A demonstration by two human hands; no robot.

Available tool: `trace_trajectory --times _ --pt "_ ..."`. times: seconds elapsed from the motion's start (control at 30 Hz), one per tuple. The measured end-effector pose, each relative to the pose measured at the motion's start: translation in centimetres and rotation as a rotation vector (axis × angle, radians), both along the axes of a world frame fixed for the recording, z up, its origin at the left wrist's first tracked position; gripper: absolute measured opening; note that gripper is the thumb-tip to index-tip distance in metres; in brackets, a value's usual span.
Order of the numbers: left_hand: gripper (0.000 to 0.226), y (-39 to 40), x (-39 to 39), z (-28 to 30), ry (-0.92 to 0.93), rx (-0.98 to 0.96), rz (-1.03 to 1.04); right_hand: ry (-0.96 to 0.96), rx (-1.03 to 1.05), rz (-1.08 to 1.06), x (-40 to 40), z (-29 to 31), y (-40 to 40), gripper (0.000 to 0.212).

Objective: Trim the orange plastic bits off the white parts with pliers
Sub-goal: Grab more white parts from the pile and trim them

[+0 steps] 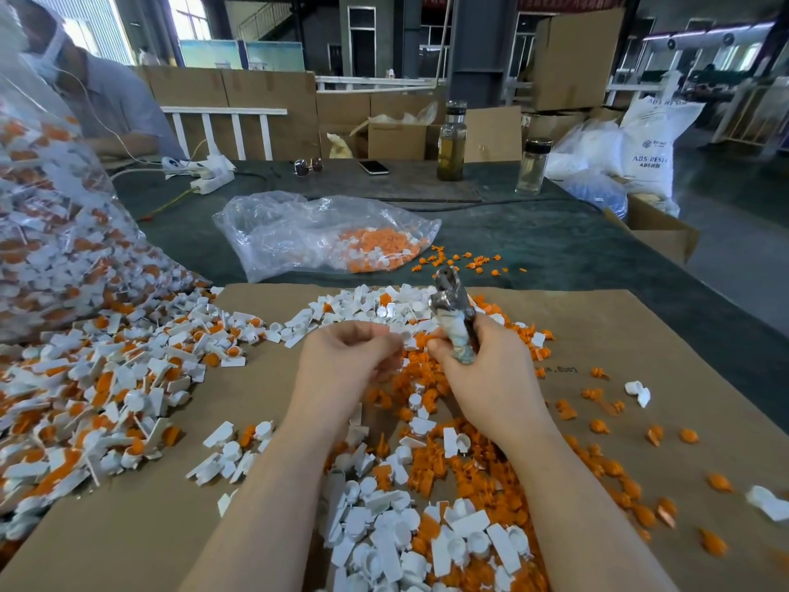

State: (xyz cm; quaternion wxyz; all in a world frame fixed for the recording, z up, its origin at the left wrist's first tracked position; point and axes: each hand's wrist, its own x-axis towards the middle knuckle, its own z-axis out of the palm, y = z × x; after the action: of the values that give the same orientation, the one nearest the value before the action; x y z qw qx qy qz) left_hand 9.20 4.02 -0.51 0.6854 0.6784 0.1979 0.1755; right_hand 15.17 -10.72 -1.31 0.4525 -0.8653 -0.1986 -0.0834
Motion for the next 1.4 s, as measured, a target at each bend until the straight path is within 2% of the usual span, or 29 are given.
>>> trace_trajectory --times 0.17,0.3,0.6,0.87,1.17,1.3,1.4 --pt "0.003 -0.6 0.2 0.1 -0.054 -0.289 -0.04 -0.015 0.093 -0.021 -0.2 0.2 0.1 0.014" --pt "0.006 -0.6 0.2 0.1 -0.087 -0.347 -0.073 -0.037 0.124 -0.023 -0.4 0.2 0.3 0.013" --pt "0.01 -1.4 0.2 0.1 -0.148 -0.29 -0.069 -0.116 0.112 -0.069 -0.9 0.3 0.7 0.016" --pt "0.01 -2.0 0.0 0.2 -0.181 -0.055 0.022 -0.202 0.107 -0.12 -1.2 0.4 0.7 0.016" --pt "0.01 -2.4 0.1 0.1 -0.186 0.19 0.064 -0.146 0.069 -0.091 -0.9 0.4 0.8 0.016" --pt "0.013 -2.6 0.3 0.0 -0.169 0.204 0.083 -0.124 0.042 -0.048 -0.8 0.4 0.6 0.018" --pt "0.013 -2.5 0.4 -0.1 -0.156 0.189 0.106 -0.081 0.033 -0.006 -0.7 0.4 0.5 0.01"
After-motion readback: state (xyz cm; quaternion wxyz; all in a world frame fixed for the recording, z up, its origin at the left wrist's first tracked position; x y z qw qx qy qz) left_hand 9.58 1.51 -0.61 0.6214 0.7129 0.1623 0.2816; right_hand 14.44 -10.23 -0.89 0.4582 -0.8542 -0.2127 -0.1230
